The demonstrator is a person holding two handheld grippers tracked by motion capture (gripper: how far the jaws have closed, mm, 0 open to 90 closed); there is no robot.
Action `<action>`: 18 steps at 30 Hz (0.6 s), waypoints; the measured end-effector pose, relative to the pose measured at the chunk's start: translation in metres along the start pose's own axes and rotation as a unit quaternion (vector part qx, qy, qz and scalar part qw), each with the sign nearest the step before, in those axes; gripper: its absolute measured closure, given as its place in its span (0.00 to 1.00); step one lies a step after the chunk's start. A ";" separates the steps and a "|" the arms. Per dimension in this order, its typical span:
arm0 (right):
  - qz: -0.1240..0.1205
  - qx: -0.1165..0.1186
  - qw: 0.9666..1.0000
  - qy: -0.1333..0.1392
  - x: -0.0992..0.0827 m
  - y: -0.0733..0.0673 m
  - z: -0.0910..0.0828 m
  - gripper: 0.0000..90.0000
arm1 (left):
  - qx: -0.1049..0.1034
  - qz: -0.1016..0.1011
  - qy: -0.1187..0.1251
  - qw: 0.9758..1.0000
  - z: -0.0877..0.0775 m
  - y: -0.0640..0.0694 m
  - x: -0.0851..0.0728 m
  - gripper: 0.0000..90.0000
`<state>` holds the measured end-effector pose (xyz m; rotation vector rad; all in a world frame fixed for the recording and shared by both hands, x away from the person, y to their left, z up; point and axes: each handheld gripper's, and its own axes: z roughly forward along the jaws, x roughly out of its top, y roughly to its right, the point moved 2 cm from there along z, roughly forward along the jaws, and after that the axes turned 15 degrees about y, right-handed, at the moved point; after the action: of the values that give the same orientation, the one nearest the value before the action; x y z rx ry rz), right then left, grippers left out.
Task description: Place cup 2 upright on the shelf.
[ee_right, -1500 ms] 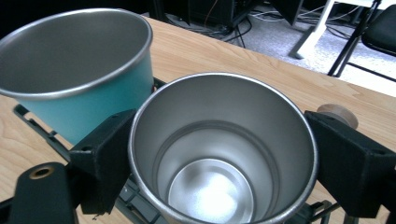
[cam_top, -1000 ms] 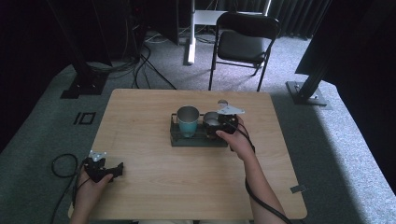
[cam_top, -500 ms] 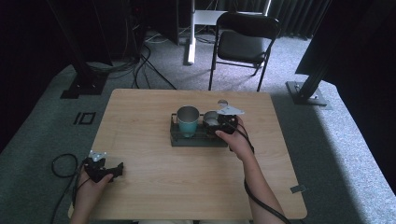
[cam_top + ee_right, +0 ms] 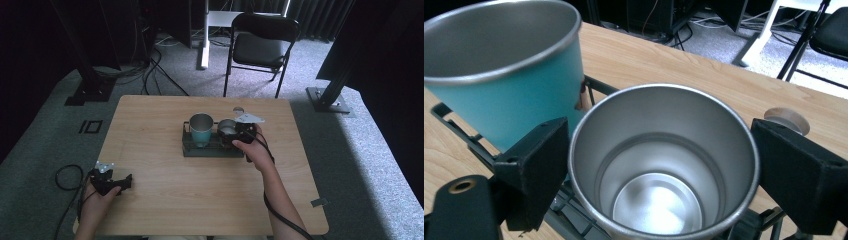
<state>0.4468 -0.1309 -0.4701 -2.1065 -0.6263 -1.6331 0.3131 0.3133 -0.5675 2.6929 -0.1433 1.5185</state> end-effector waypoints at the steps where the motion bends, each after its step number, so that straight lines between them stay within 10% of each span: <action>1: -0.003 0.002 1.000 0.001 0.002 0.000 -0.001 0.12 | 0.000 0.000 0.000 1.000 0.000 0.000 0.000 0.03; 18: -0.001 0.002 1.000 0.019 0.009 0.012 -0.028 0.12 | 0.000 0.000 0.000 1.000 0.000 0.000 0.000 0.03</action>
<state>0.4331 -0.1558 -0.4552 -2.0679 -0.6186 -1.6666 0.3132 0.3132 -0.5675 2.6926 -0.1438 1.5185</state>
